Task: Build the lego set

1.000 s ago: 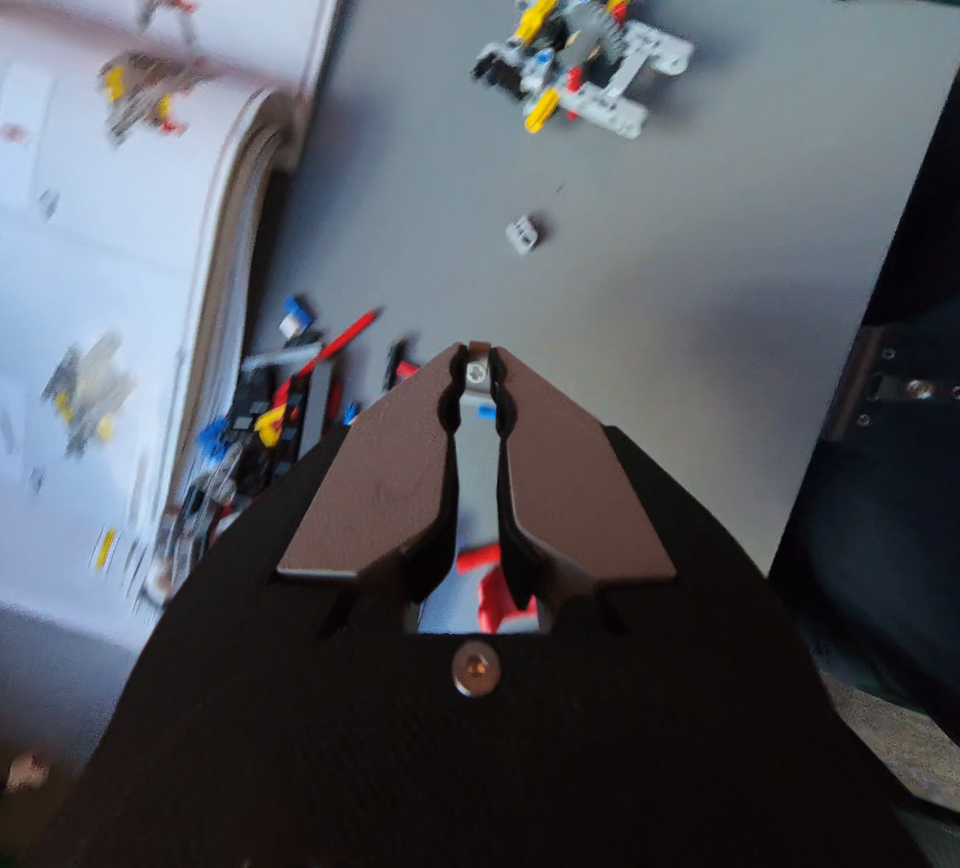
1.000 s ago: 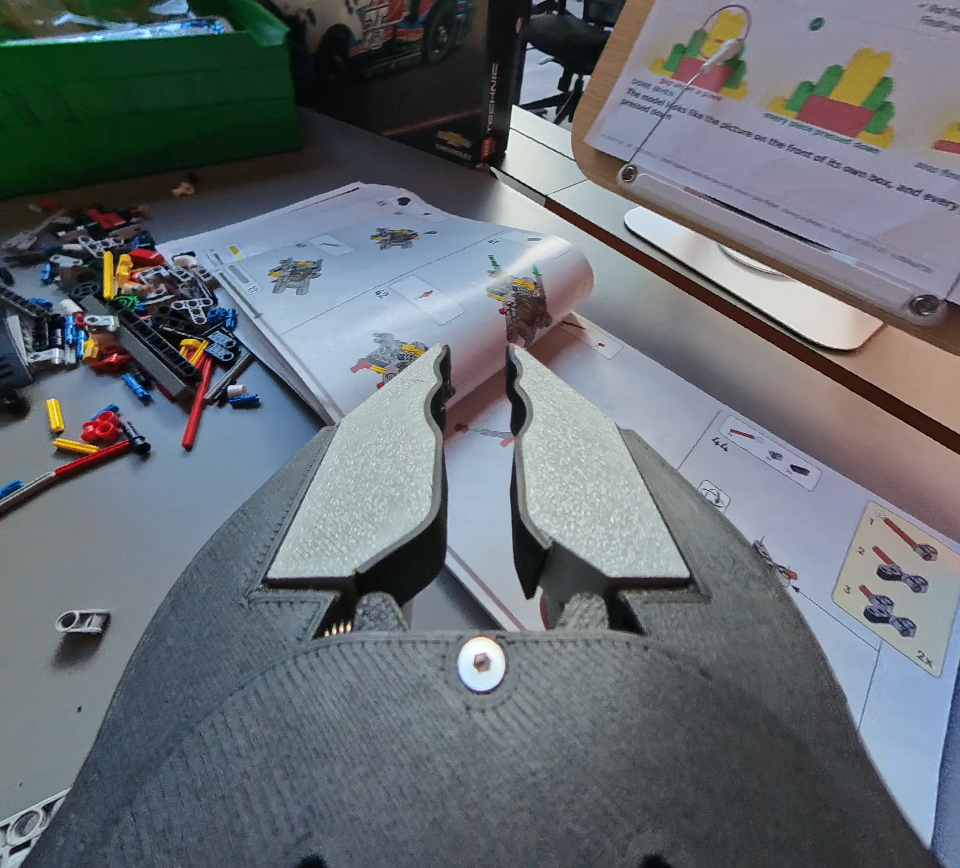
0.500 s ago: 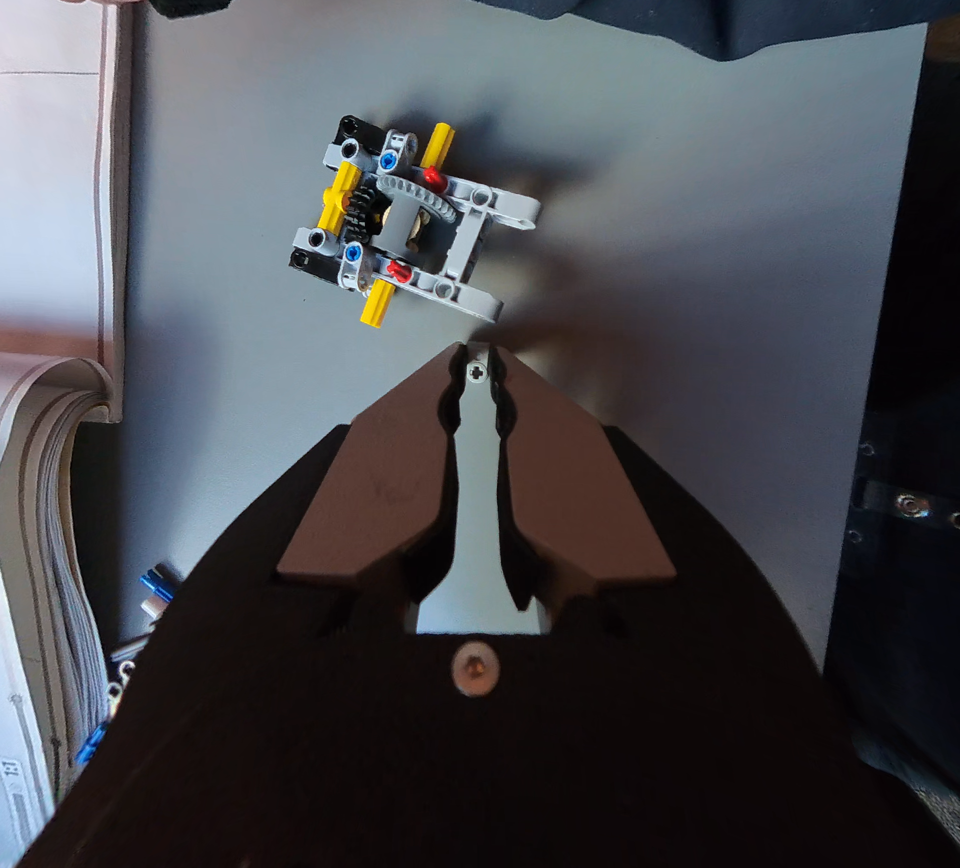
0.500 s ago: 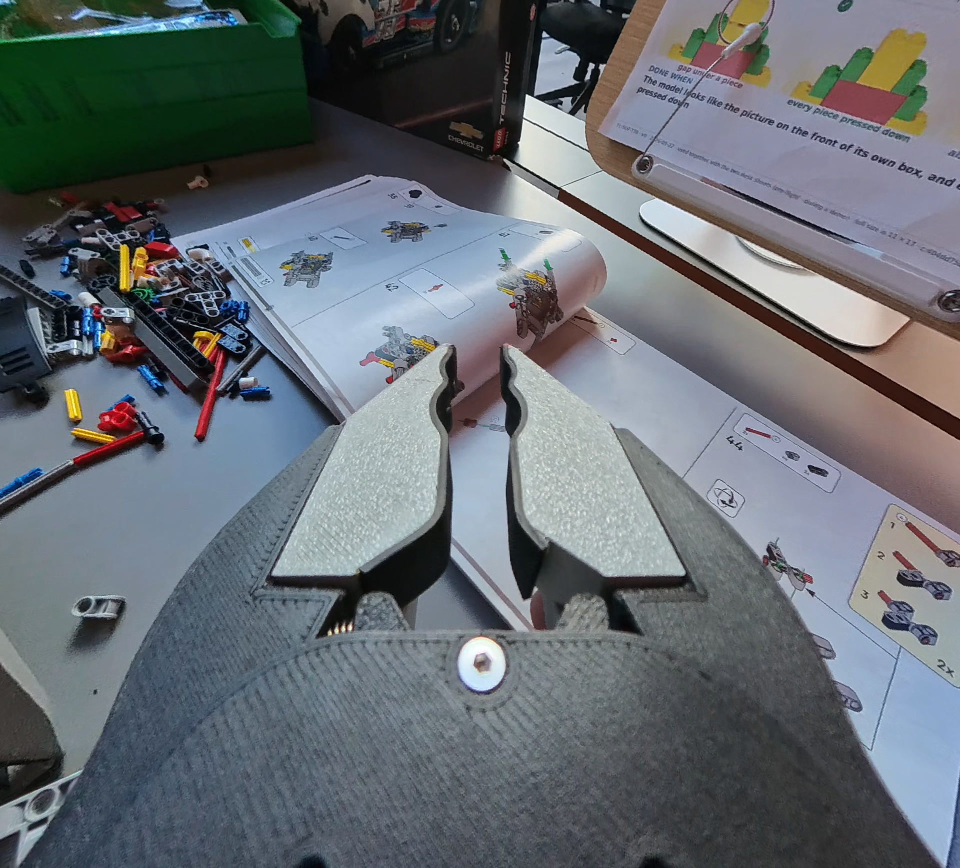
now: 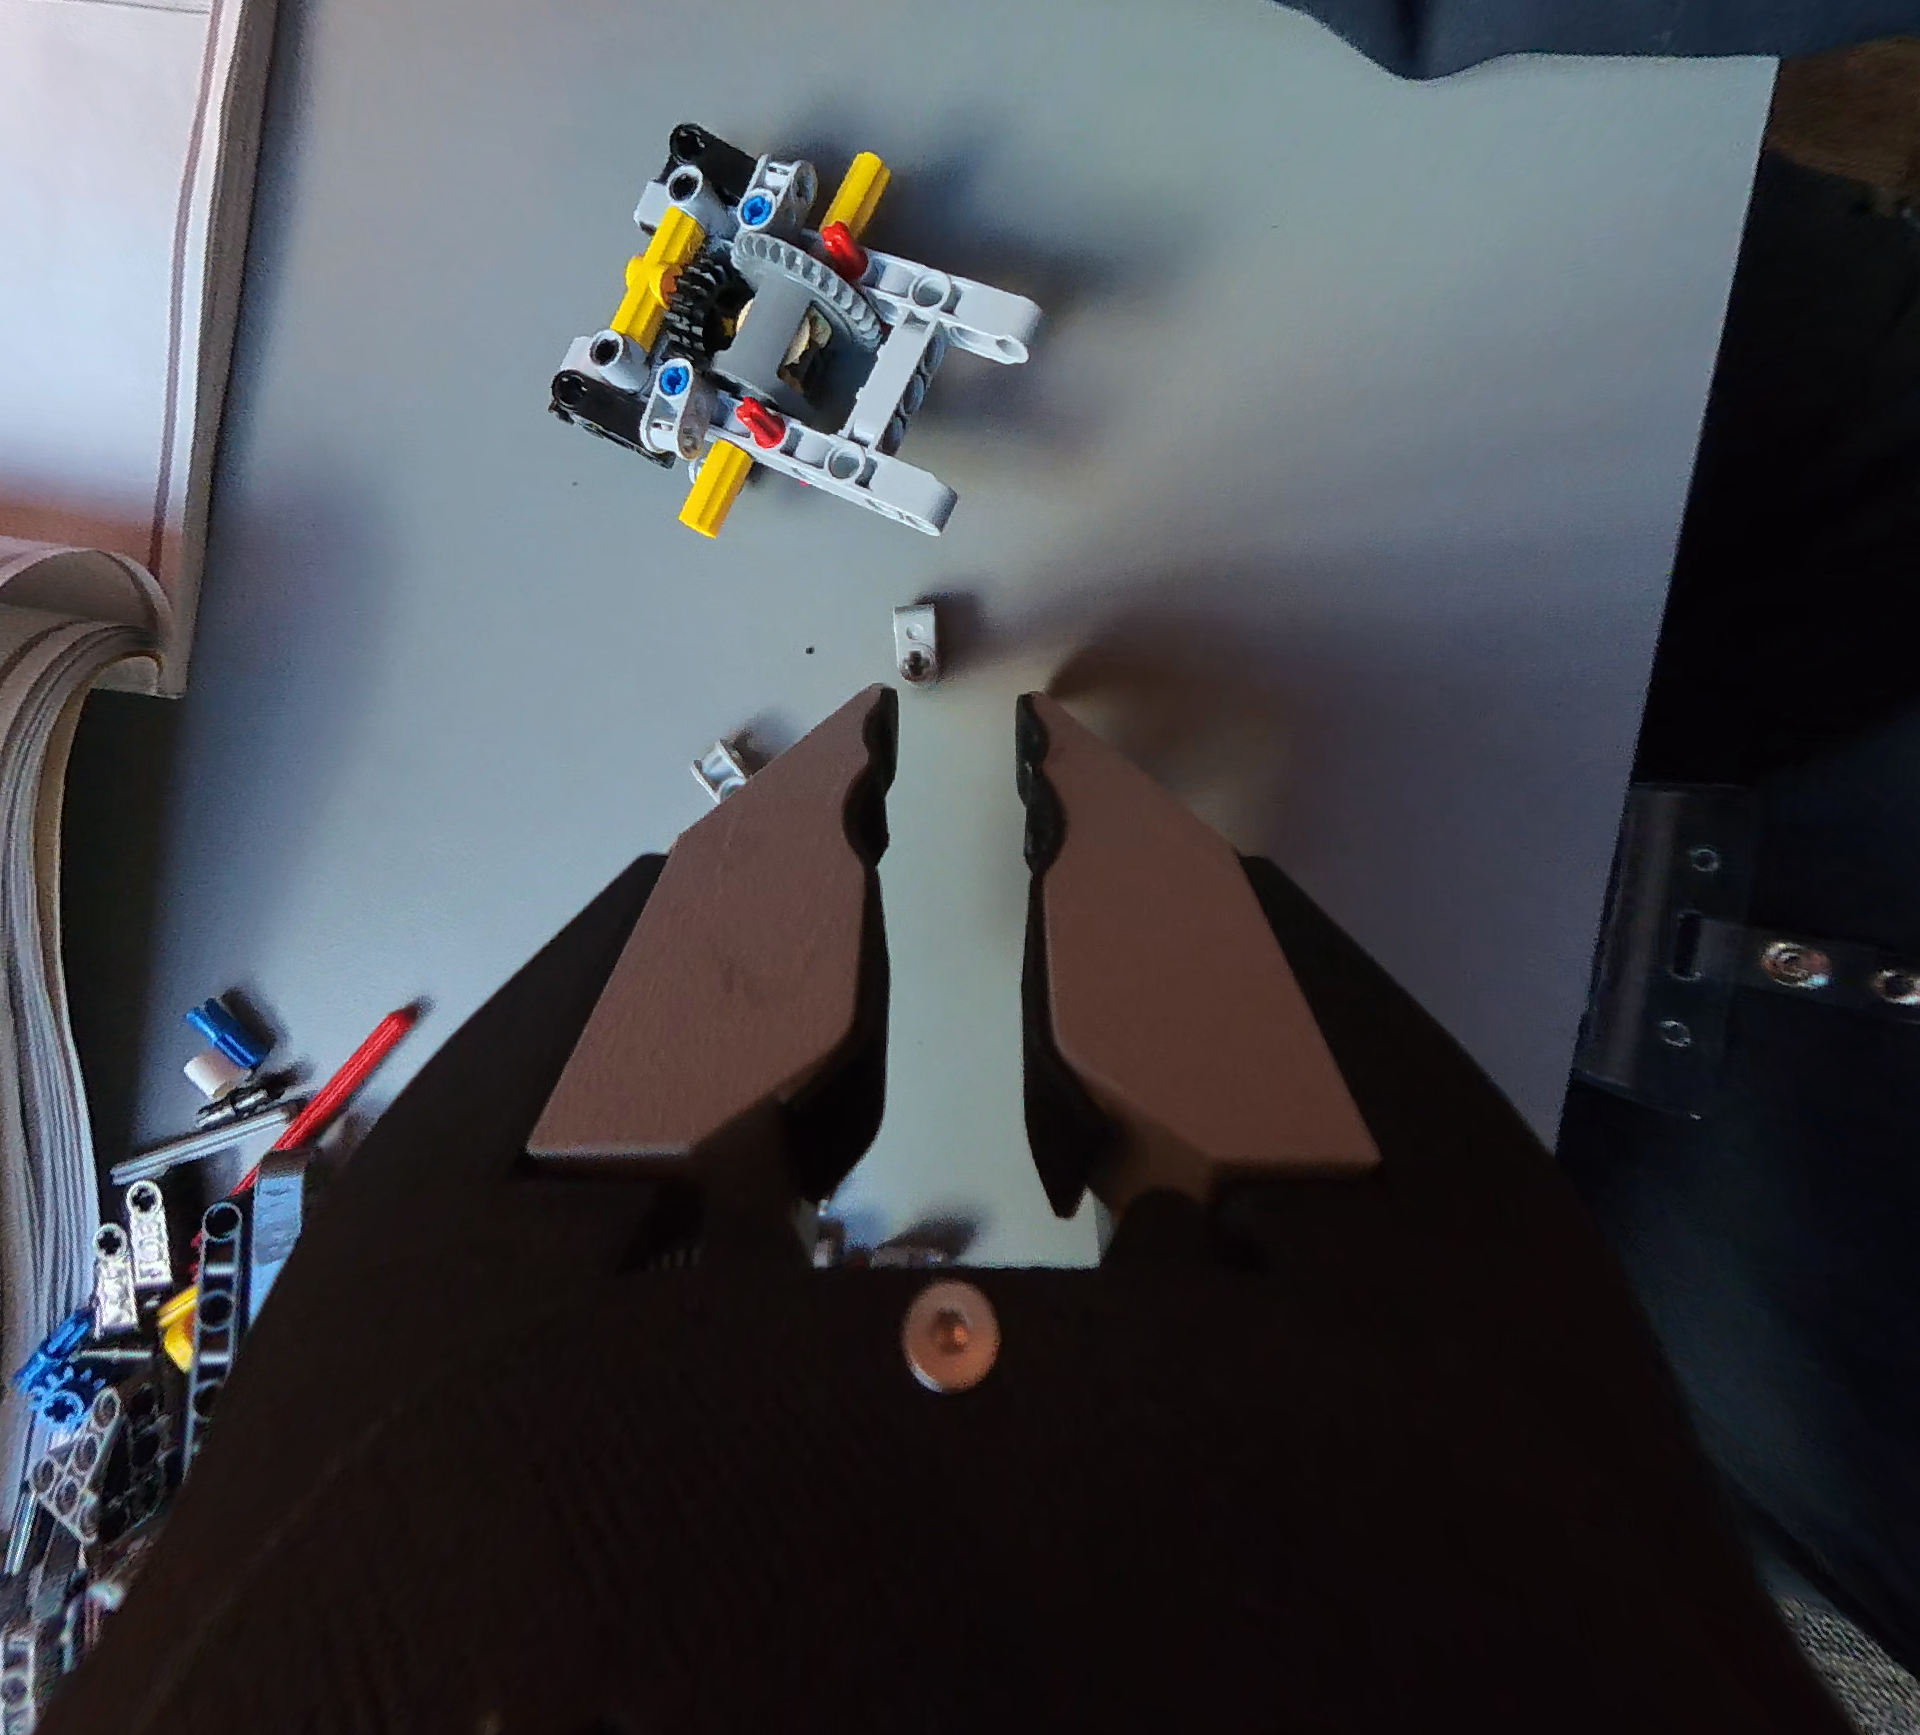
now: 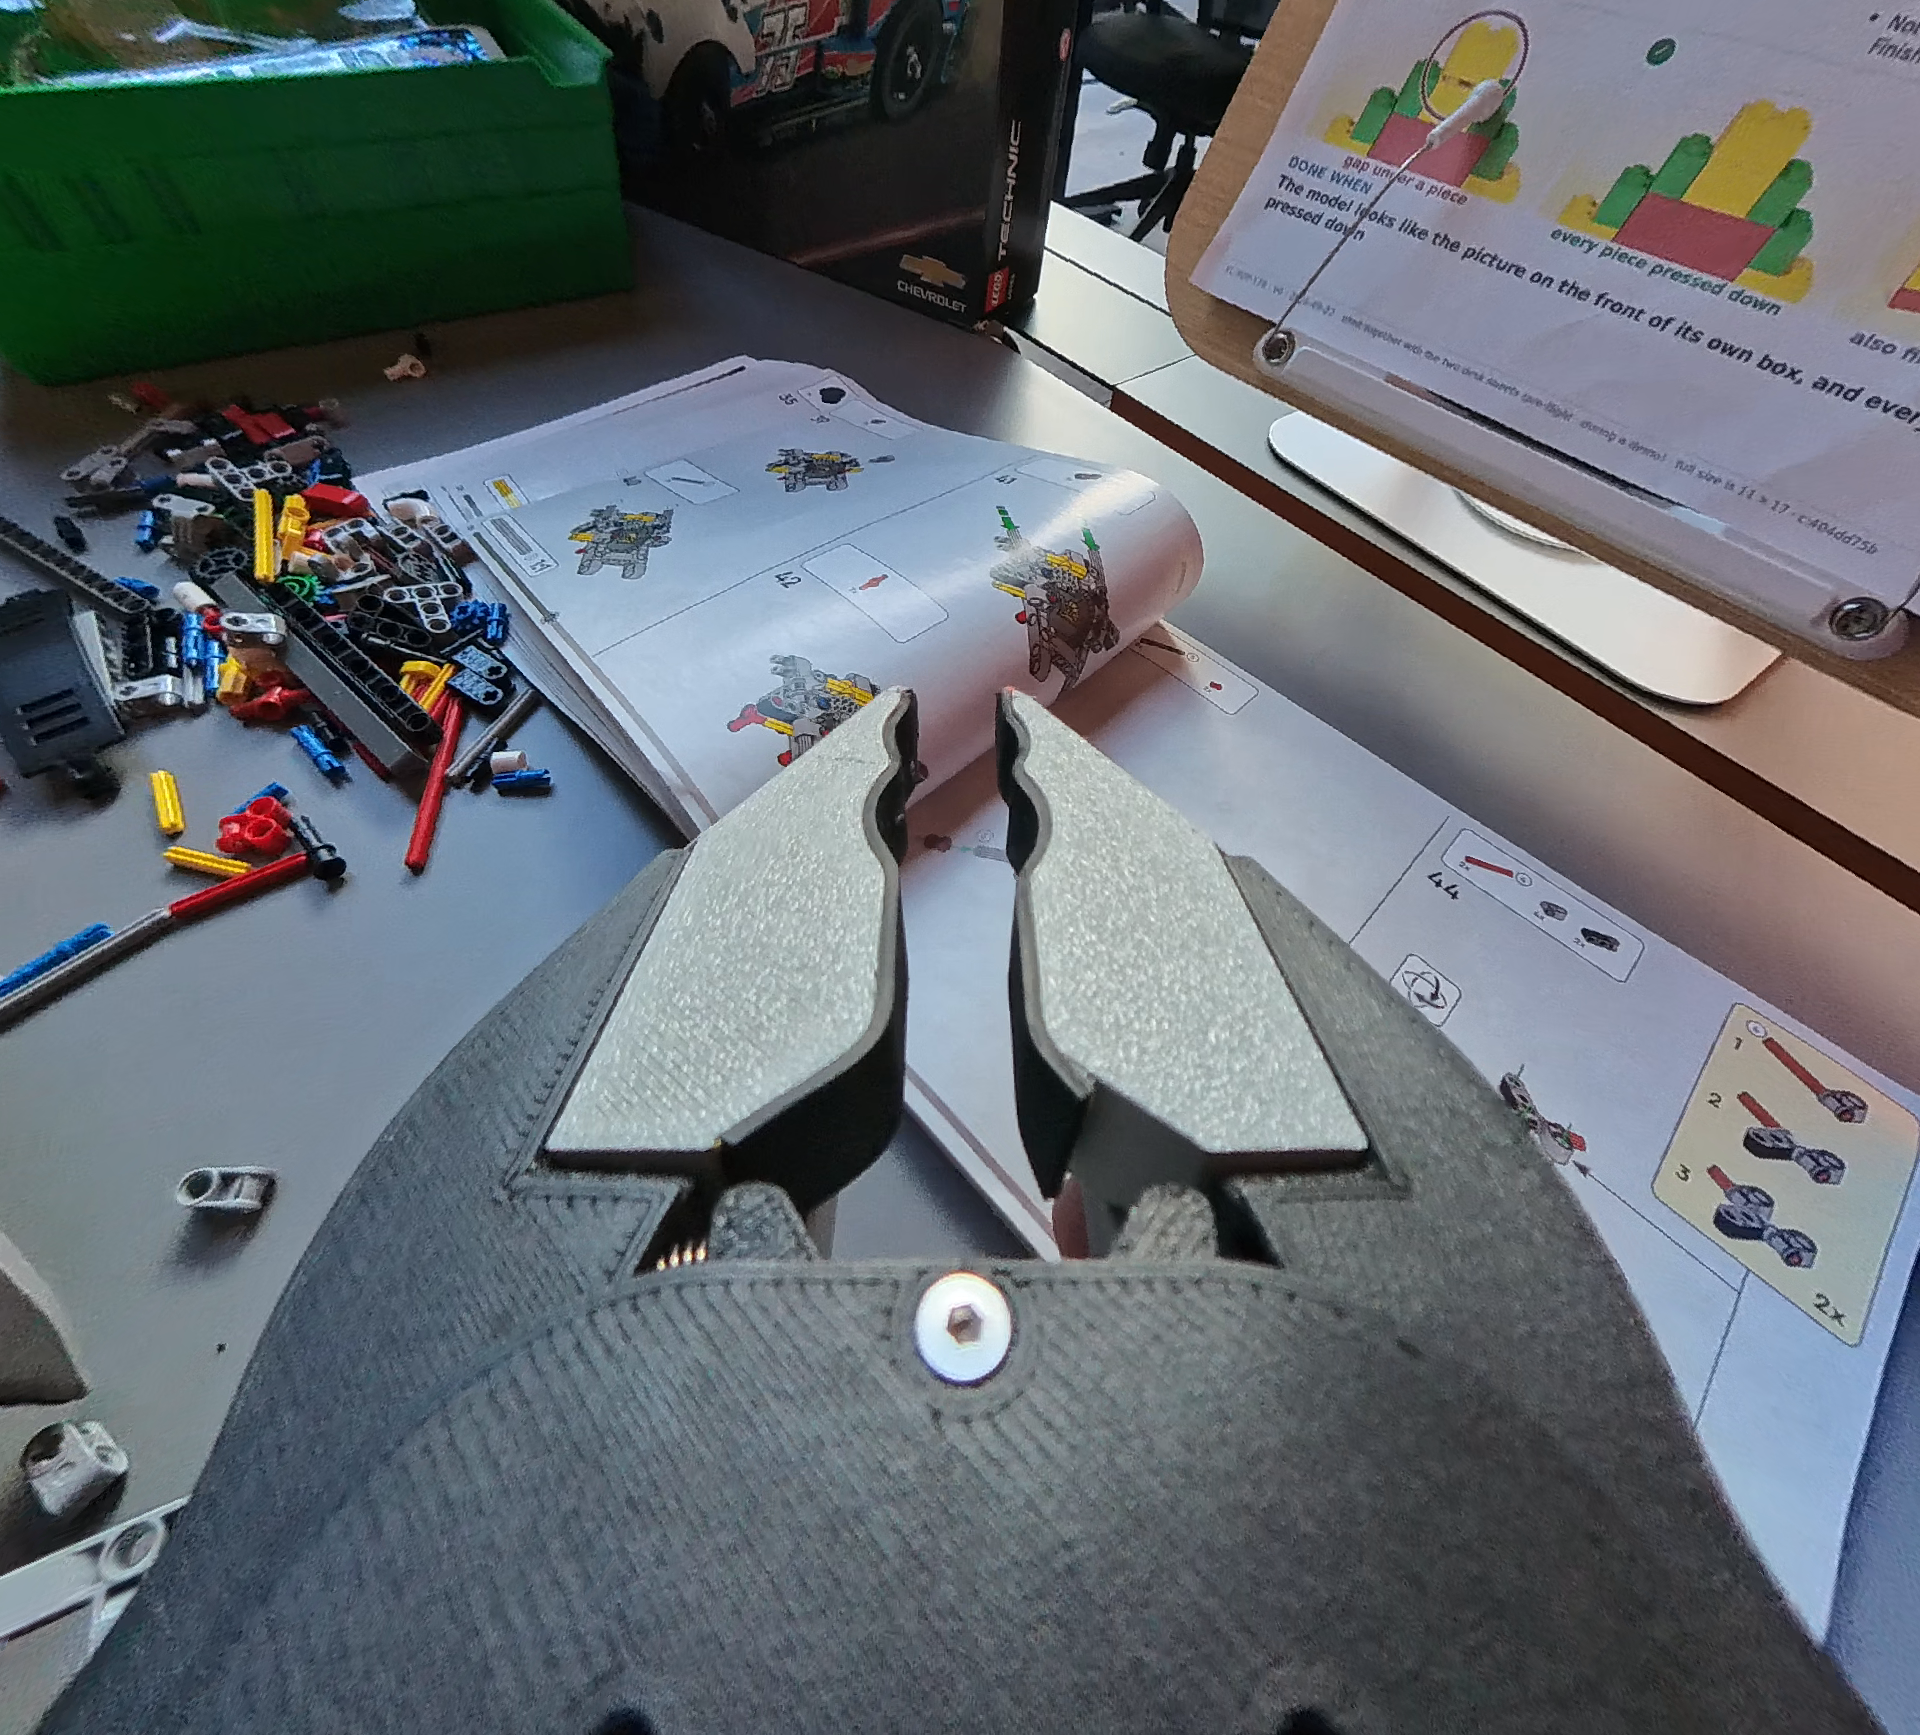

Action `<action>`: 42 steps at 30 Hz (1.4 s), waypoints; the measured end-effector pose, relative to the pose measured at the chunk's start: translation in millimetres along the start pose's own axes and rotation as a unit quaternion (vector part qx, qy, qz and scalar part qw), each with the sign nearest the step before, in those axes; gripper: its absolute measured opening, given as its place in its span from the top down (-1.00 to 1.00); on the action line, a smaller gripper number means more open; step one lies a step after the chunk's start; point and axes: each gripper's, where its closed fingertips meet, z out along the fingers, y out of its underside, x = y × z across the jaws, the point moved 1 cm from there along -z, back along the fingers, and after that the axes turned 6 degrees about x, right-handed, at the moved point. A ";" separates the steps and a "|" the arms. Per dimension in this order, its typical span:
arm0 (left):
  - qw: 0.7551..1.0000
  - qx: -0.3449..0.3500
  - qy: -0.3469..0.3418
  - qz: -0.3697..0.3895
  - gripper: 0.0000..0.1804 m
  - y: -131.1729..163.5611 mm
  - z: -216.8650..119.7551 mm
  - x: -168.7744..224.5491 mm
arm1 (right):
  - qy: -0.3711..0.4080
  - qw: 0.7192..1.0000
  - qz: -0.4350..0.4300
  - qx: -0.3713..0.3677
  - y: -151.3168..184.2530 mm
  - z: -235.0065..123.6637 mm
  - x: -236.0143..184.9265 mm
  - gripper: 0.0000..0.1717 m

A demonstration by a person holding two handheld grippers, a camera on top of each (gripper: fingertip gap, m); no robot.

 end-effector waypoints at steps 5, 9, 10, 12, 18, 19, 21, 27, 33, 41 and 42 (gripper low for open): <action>1.000 -0.005 -0.021 0.003 0.82 -2.6 5.4 -3.9 | 0.000 1.000 -0.003 0.011 -5.2 -8.1 -2.9 0.86; 1.000 0.007 -0.013 -0.009 0.94 -8.4 11.7 -4.8 | -0.013 0.999 -0.006 0.031 -9.2 -20.5 -11.8 0.92; 1.000 0.005 -0.014 -0.016 0.94 -7.4 11.1 -6.6 | -0.030 0.998 -0.008 0.047 -13.5 -27.6 -20.9 0.93; 0.999 0.001 -0.003 -0.042 0.94 -2.6 6.8 -7.9 | -0.085 0.993 -0.012 0.077 -23.2 -48.4 -49.2 0.90; 0.947 0.077 0.188 -0.249 0.95 -7.7 -19.3 10.1 | -0.235 0.969 -0.068 0.016 -14.1 -93.1 -128.9 0.84; 0.932 0.098 0.219 -0.272 0.95 -12.1 -25.3 10.8 | -0.252 0.964 -0.084 -0.009 -6.0 -97.5 -140.9 0.83; 0.913 0.124 0.250 -0.296 0.95 -16.8 -35.0 7.5 | -0.273 0.953 -0.120 -0.050 11.6 -107.2 -163.0 0.84; 0.893 0.215 0.296 -0.262 0.94 -35.1 -69.6 11.9 | -0.232 0.965 -0.069 -0.096 42.9 -126.4 -177.3 0.89; 0.829 0.320 0.419 -0.184 0.94 -66.2 -113.4 47.4 | -0.263 0.961 0.006 0.087 -20.6 -155.5 -197.0 0.84; 0.761 0.356 0.517 -0.164 0.94 -84.9 -136.3 69.4 | -0.314 0.938 -0.053 0.138 -50.3 -176.6 -229.0 0.91; 0.755 0.358 0.524 -0.163 0.96 -86.0 -138.0 71.0 | -0.317 0.936 -0.055 0.142 -51.8 -178.2 -230.4 0.91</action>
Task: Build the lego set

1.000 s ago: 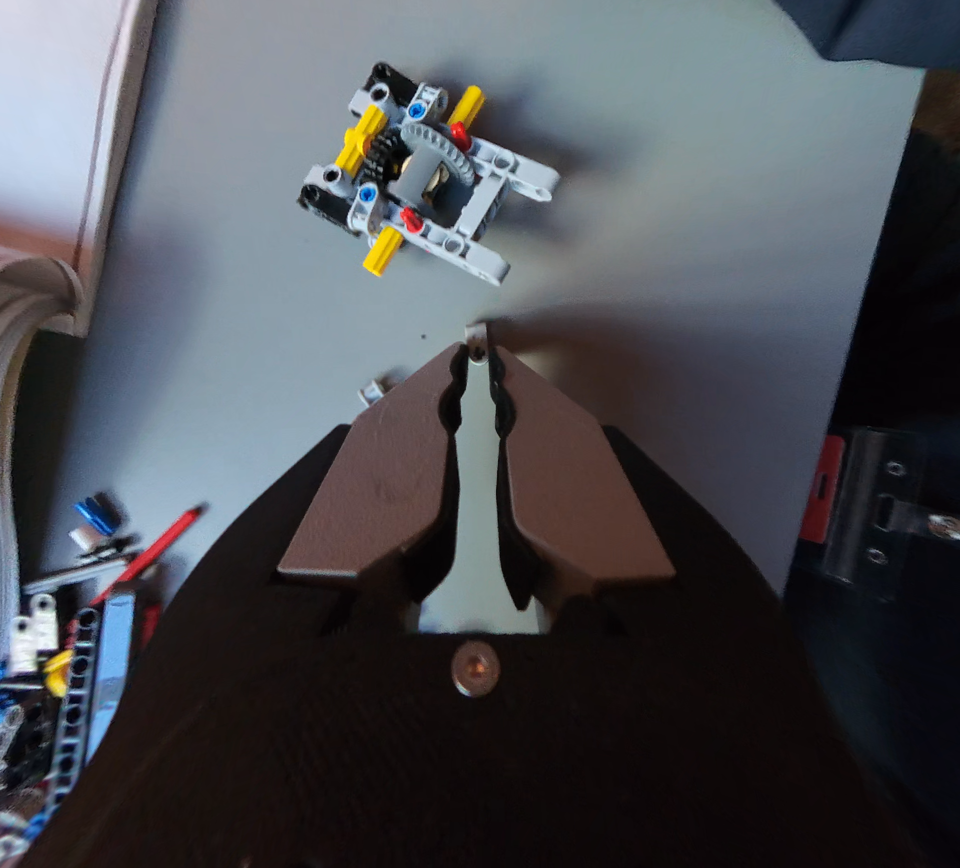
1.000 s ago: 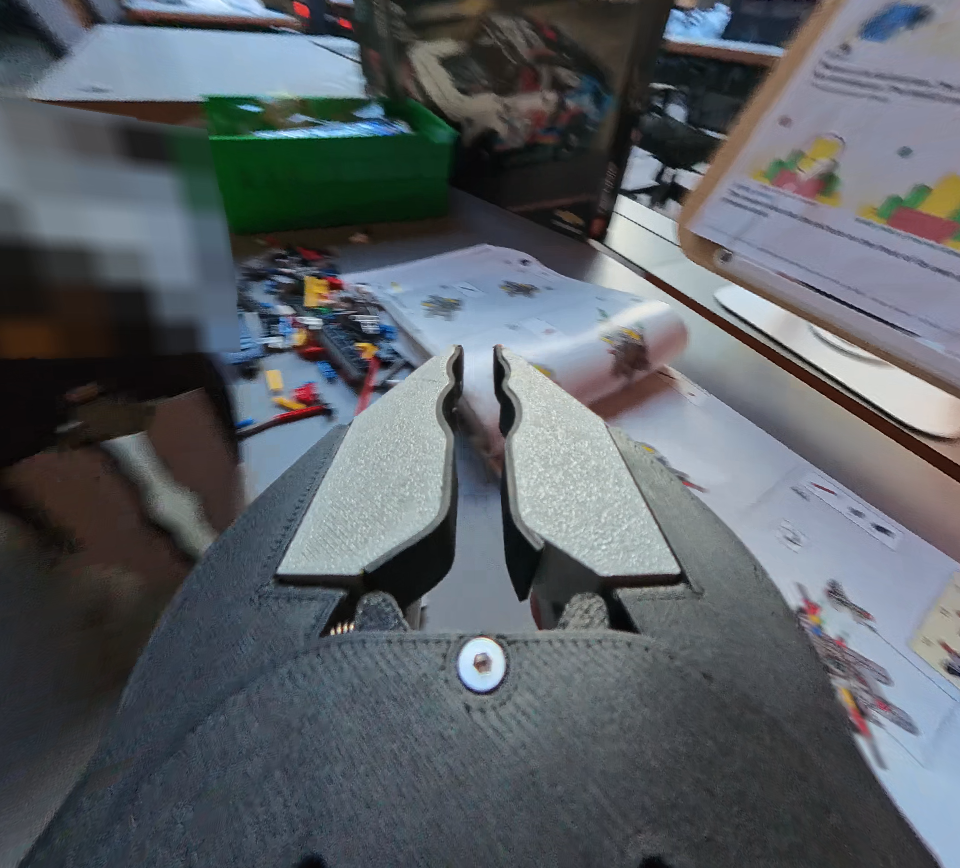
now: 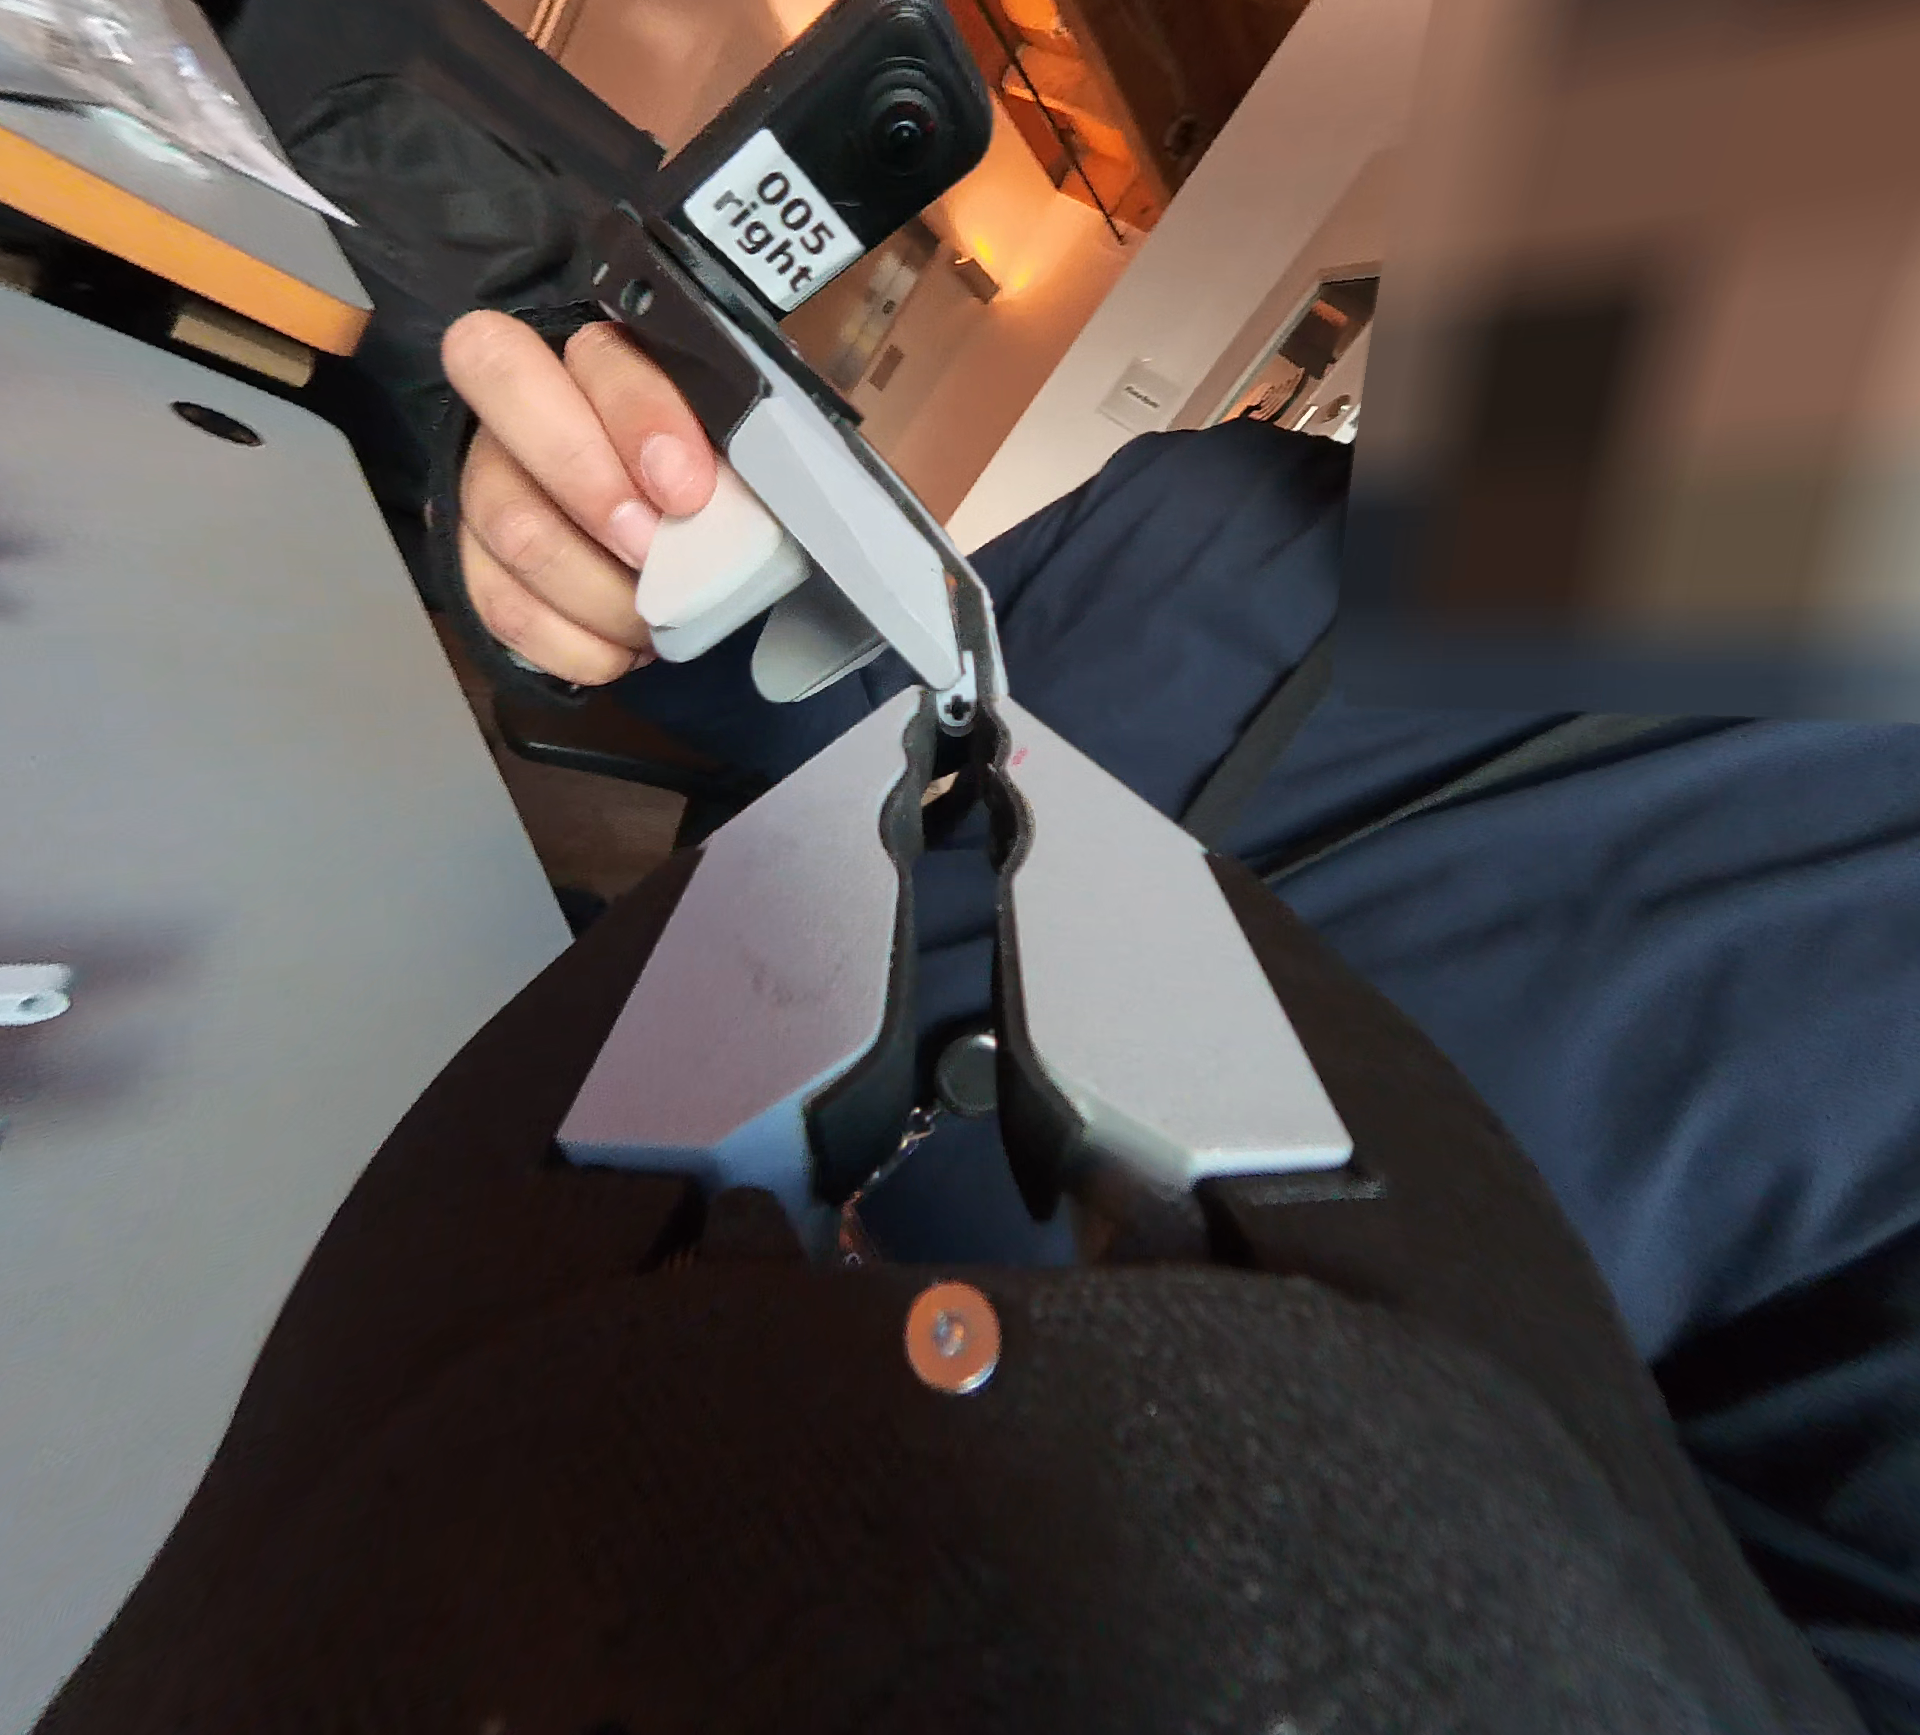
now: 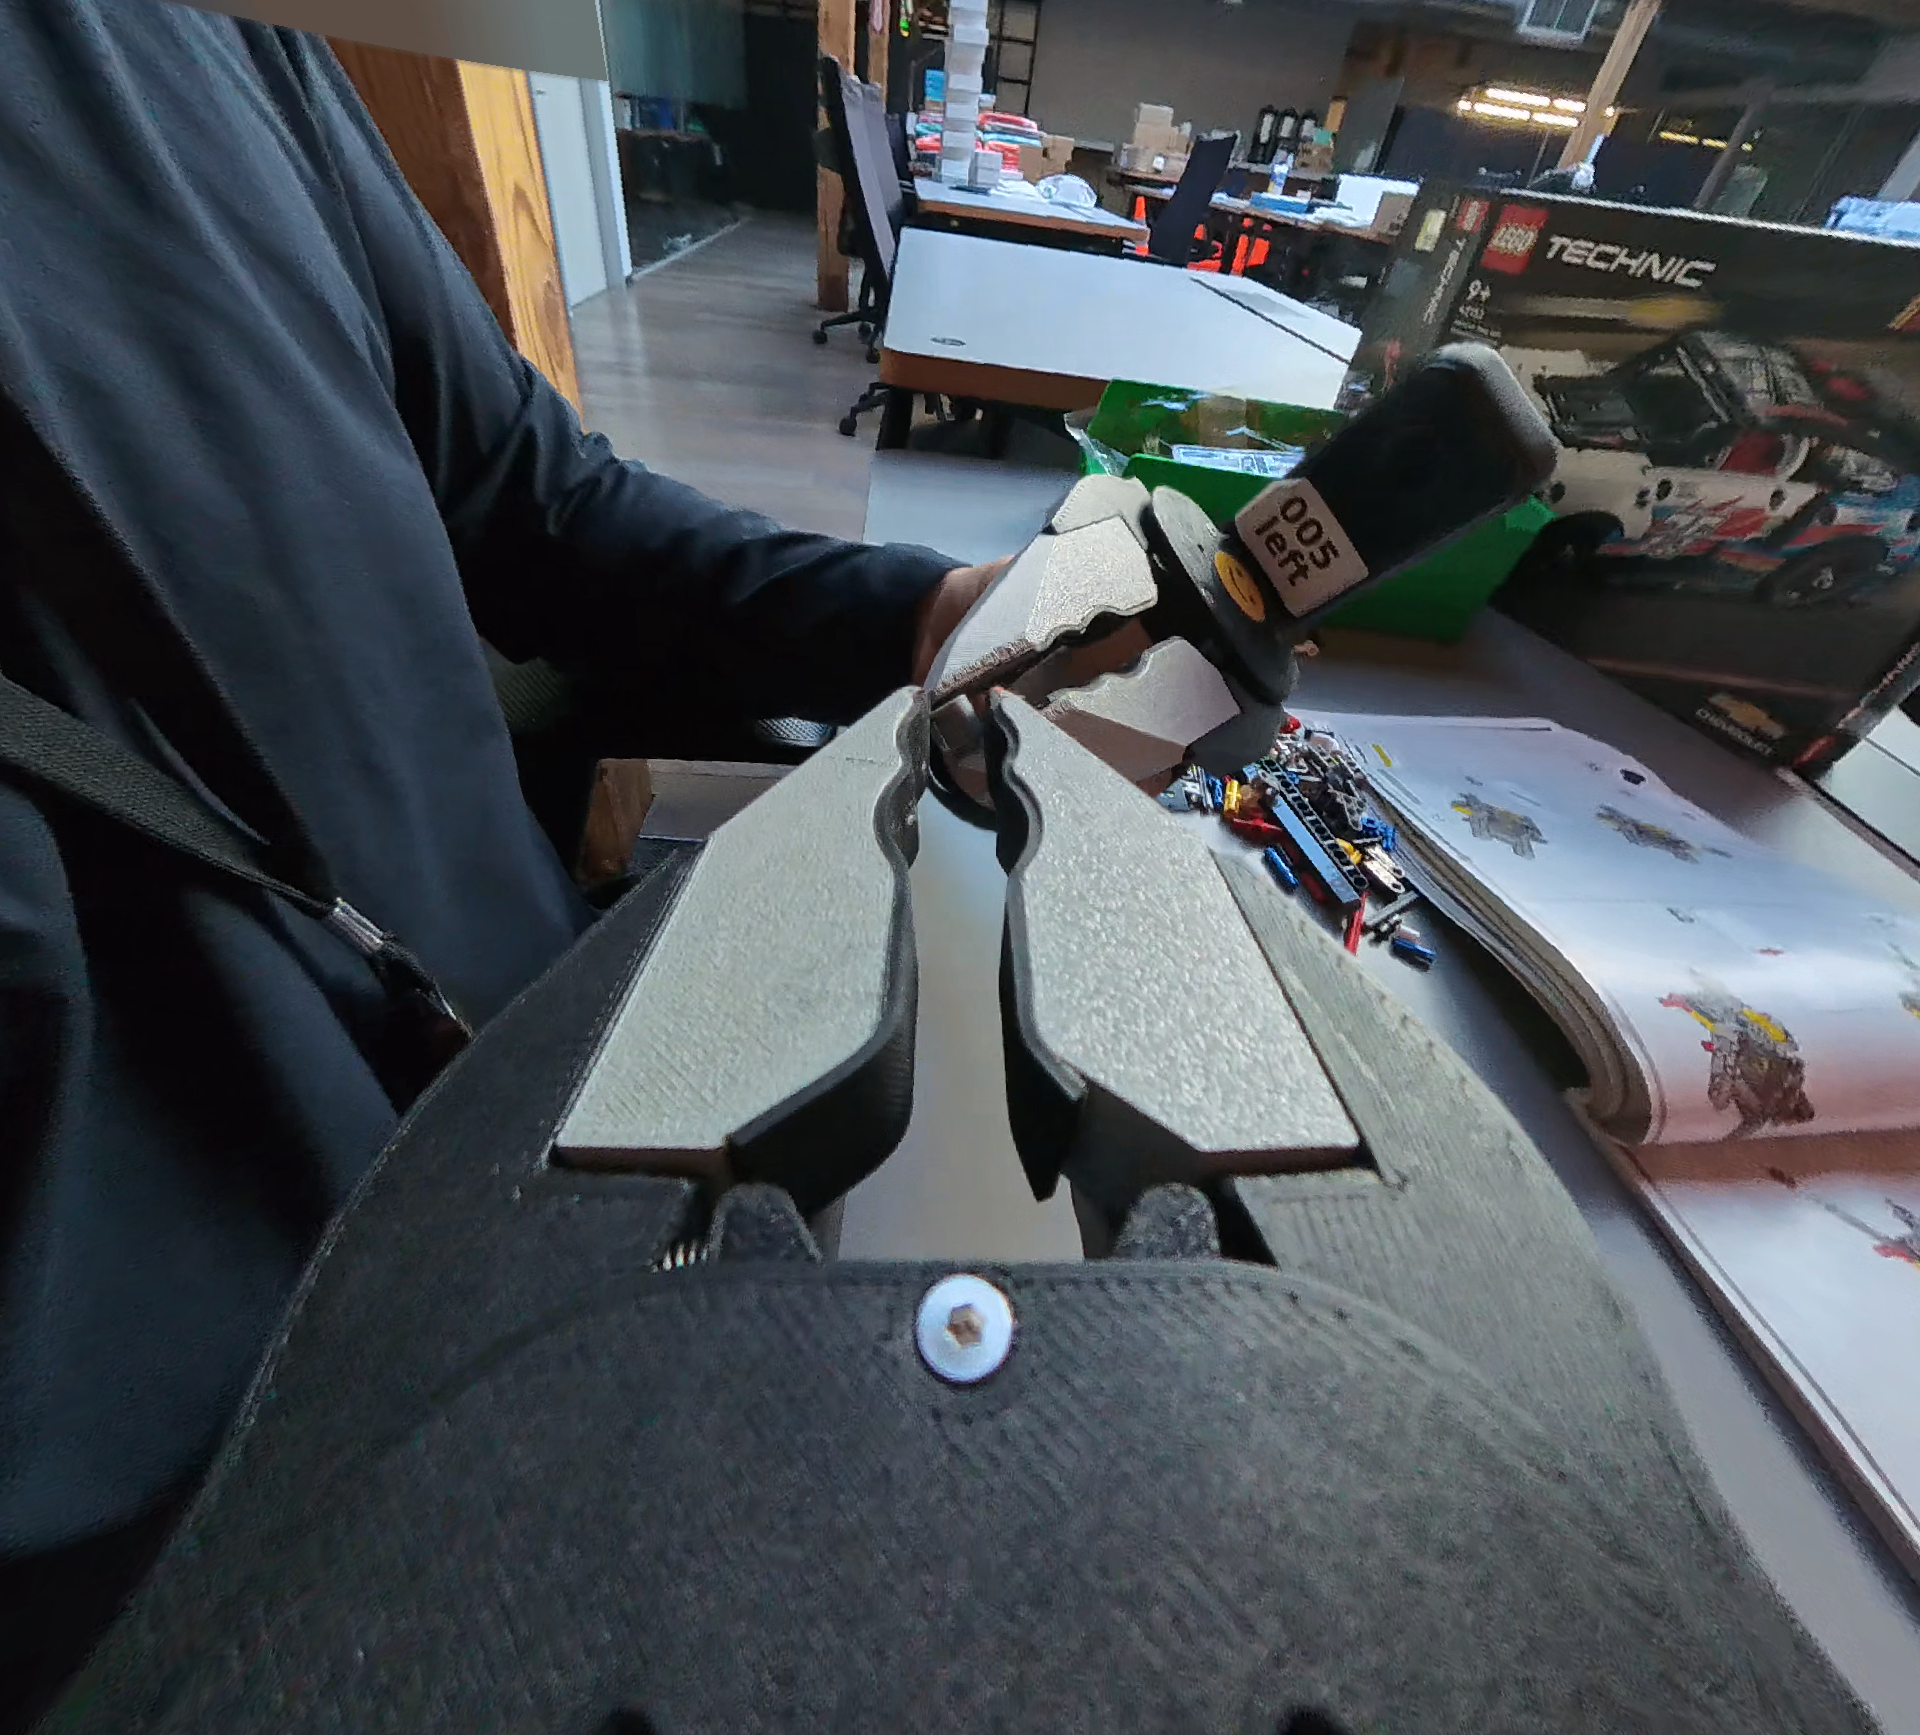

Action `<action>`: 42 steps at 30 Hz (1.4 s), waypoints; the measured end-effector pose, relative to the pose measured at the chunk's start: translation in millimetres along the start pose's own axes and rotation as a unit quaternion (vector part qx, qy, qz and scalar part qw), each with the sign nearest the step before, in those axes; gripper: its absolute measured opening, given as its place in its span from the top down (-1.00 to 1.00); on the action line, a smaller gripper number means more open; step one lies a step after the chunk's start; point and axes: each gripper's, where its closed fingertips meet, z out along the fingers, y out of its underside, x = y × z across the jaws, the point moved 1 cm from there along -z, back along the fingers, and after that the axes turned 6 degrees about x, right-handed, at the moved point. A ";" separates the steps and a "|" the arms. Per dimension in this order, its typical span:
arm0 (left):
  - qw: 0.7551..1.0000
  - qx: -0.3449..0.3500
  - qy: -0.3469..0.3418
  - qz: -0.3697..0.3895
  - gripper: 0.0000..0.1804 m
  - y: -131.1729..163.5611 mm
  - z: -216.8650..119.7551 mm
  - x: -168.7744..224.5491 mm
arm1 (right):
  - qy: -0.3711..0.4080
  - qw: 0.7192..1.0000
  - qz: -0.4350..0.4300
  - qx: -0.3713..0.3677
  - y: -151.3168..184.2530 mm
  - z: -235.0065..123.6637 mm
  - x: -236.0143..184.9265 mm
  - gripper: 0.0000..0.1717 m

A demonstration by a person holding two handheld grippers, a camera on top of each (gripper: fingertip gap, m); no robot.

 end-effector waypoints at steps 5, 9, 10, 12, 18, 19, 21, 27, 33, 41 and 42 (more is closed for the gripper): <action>0.999 0.012 0.039 -0.023 0.94 -1.8 5.2 3.7 | -0.011 1.000 -0.011 0.008 -3.8 -3.5 -6.3 0.85; 0.996 0.018 0.070 -0.045 0.95 -0.9 9.6 6.1 | -0.003 0.999 -0.040 -0.003 -5.7 -5.3 -7.4 0.92; 0.996 0.022 0.071 -0.051 0.94 -1.8 9.4 5.1 | 0.003 0.999 -0.046 -0.009 -5.3 -5.8 -6.0 0.93; 0.996 0.032 0.041 -0.069 0.94 -5.0 3.7 -7.2 | 0.034 0.998 -0.046 -0.035 0.8 -8.1 4.7 0.93; 0.942 -0.060 -0.322 -0.071 0.81 27.9 -68.3 -98.8 | 0.123 0.934 0.015 -0.336 91.6 -58.9 45.1 0.94; 0.937 -0.085 -0.333 -0.068 0.81 35.7 -70.4 -98.9 | 0.124 0.909 0.024 -0.397 108.6 -72.3 45.2 0.94; 0.929 -0.129 -0.342 -0.063 0.81 49.1 -67.3 -98.6 | 0.121 0.856 0.024 -0.502 135.1 -97.4 44.8 0.94; 0.914 -0.193 -0.357 -0.032 0.85 60.9 -54.3 -101.0 | 0.070 0.776 0.013 -0.627 169.3 -111.4 35.2 0.94; 0.913 -0.182 -0.363 -0.036 0.86 57.7 -59.6 -99.0 | 0.059 0.804 0.033 -0.590 167.1 -101.0 31.2 0.82; 0.907 -0.165 -0.387 -0.013 0.77 43.1 -68.3 -104.0 | 0.078 0.861 0.041 -0.500 148.7 -109.1 31.1 0.81; 0.903 -0.167 -0.397 -0.003 0.73 39.2 -69.5 -107.4 | 0.067 0.869 0.029 -0.490 147.7 -106.2 31.0 0.81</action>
